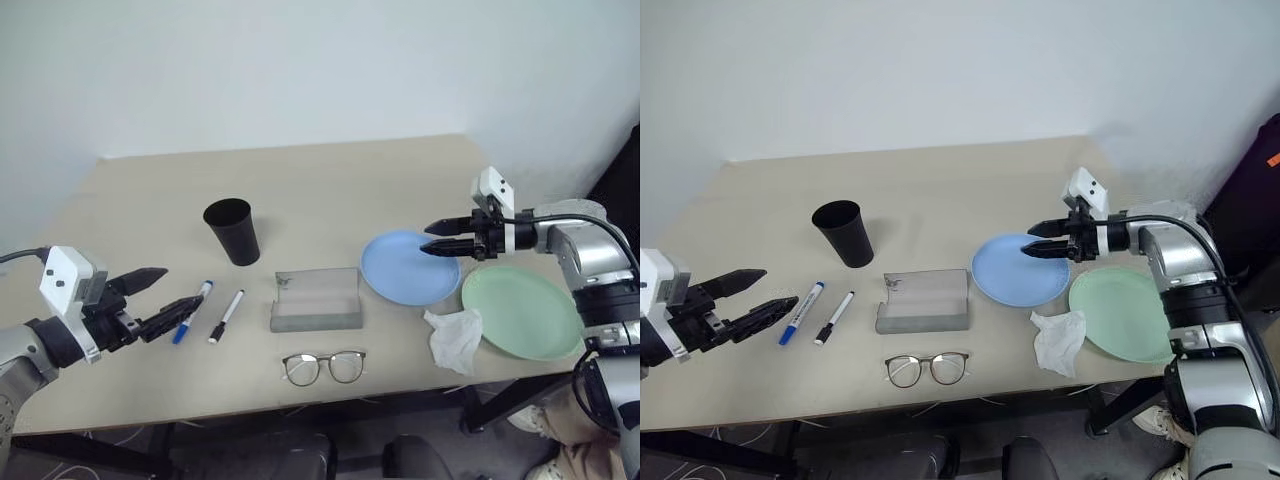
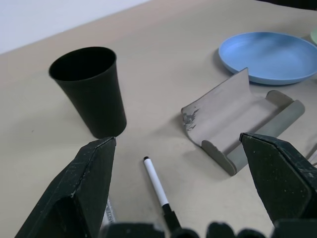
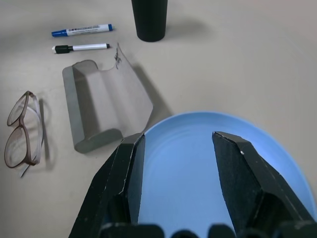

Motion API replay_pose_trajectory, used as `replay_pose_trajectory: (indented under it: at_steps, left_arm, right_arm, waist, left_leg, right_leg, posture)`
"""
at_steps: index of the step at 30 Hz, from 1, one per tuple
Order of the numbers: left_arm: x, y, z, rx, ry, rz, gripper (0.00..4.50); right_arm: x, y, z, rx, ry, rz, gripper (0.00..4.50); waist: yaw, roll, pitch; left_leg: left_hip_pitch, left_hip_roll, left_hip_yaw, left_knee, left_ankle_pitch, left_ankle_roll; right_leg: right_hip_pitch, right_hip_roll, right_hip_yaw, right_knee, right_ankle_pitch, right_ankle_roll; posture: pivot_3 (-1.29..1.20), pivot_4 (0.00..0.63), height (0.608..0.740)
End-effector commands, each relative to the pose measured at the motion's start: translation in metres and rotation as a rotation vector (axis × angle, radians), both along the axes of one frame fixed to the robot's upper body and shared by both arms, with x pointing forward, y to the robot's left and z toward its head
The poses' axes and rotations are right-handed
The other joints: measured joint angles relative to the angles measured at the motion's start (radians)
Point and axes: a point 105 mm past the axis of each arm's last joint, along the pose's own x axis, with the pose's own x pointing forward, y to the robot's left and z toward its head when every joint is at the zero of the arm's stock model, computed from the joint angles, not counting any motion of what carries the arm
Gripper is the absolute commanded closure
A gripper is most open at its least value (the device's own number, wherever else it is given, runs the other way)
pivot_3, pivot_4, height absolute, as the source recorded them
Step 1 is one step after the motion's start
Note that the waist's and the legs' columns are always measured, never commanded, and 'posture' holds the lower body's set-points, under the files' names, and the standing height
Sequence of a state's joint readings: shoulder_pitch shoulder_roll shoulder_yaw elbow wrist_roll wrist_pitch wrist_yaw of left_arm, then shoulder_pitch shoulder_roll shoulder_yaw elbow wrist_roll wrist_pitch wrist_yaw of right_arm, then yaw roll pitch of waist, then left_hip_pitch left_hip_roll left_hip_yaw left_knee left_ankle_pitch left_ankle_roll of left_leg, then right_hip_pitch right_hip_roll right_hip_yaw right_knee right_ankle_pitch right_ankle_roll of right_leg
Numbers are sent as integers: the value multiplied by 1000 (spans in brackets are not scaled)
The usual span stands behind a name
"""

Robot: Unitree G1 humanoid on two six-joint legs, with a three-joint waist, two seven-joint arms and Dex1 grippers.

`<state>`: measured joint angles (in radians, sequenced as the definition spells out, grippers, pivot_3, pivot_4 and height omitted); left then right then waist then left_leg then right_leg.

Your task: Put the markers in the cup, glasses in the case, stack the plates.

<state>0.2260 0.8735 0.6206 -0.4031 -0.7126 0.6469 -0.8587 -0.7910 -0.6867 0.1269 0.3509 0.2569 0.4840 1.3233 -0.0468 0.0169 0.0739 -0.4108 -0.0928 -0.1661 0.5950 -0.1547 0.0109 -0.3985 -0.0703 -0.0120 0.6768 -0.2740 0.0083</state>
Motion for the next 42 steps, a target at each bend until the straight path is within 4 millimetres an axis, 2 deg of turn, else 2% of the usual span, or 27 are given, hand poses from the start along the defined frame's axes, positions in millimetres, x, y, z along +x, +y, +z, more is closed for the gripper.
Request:
replay_pose_trajectory:
  at_steps: [1,7,15,20,24,33,40,42]
  left_arm:
    - [4,-2,8,32,-22,-20,256]
    - [7,-5,9,30,-21,-42,256]
    - [5,-8,8,29,-10,-56,256]
    - [10,-7,9,34,-23,-52,256]
    - [11,-9,10,35,-24,-66,256]
    - [14,-9,10,39,-26,-72,256]
    - [15,-12,7,38,-22,-85,256]
    - [15,-13,6,36,-20,-87,256]
  right_arm:
    - [-1,-1,23,36,-81,-10,2157]
    - [-2,4,22,56,-76,-17,2157]
    - [3,-6,21,16,-73,-33,2157]
    - [18,-24,20,-23,-89,-122,2157]
    - [21,-40,16,-50,-80,-161,2157]
    - [20,-70,8,-172,-81,-195,2157]
    - [15,-81,1,-230,-78,-193,2157]
    - [13,-86,-6,-262,-71,-199,2157]
  waist:
    - [0,0,0]
    - [0,0,0]
    - [0,0,0]
    - [0,0,0]
    - [2,0,0]
    - [-1,0,0]
    - [0,0,0]
    - [0,0,0]
  left_leg:
    - [0,0,0,0,0,0]
    - [0,0,0,1,0,0]
    - [0,0,0,0,0,0]
    - [0,0,0,1,0,0]
    - [0,0,0,1,0,0]
    - [0,0,2,1,0,0]
    - [0,0,3,1,0,0]
    - [0,0,3,1,0,0]
  right_leg:
    - [0,0,0,0,0,0]
    - [0,0,0,0,0,0]
    - [0,0,0,0,0,0]
    - [0,0,0,0,0,0]
    - [0,0,-1,0,0,0]
    - [2,0,0,0,1,0]
    - [2,0,1,0,1,0]
    - [3,0,1,0,1,0]
  posture:
    - [0,0,740]
    - [0,0,740]
    - [0,0,740]
    - [0,0,740]
    - [0,0,740]
    - [0,0,740]
    - [0,0,740]
    - [0,0,740]
